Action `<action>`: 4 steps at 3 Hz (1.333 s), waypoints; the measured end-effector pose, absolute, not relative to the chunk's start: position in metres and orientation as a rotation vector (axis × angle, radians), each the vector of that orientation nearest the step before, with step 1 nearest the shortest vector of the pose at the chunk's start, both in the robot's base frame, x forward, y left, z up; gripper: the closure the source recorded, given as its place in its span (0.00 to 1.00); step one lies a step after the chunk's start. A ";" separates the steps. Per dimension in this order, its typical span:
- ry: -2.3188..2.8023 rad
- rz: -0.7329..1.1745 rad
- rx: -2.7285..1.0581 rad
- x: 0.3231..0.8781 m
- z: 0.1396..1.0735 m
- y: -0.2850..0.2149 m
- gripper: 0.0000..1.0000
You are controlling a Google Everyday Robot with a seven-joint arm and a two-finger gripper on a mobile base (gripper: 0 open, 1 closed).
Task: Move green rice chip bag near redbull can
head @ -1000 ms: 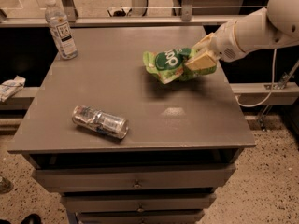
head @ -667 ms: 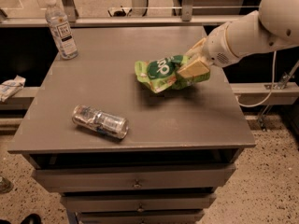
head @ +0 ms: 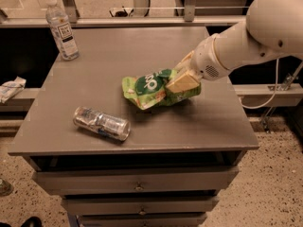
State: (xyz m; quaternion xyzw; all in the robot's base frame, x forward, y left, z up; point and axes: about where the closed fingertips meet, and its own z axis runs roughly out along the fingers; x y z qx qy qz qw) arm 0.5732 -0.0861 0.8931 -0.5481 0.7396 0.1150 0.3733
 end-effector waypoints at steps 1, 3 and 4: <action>1.916 0.323 -1.419 0.562 0.887 -0.074 0.84; 1.936 0.323 -1.431 0.556 0.882 -0.067 0.30; 1.942 0.323 -1.431 0.554 0.882 -0.069 0.07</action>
Offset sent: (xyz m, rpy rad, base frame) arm -0.0166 0.0198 -0.0123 -0.0196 0.0527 0.0089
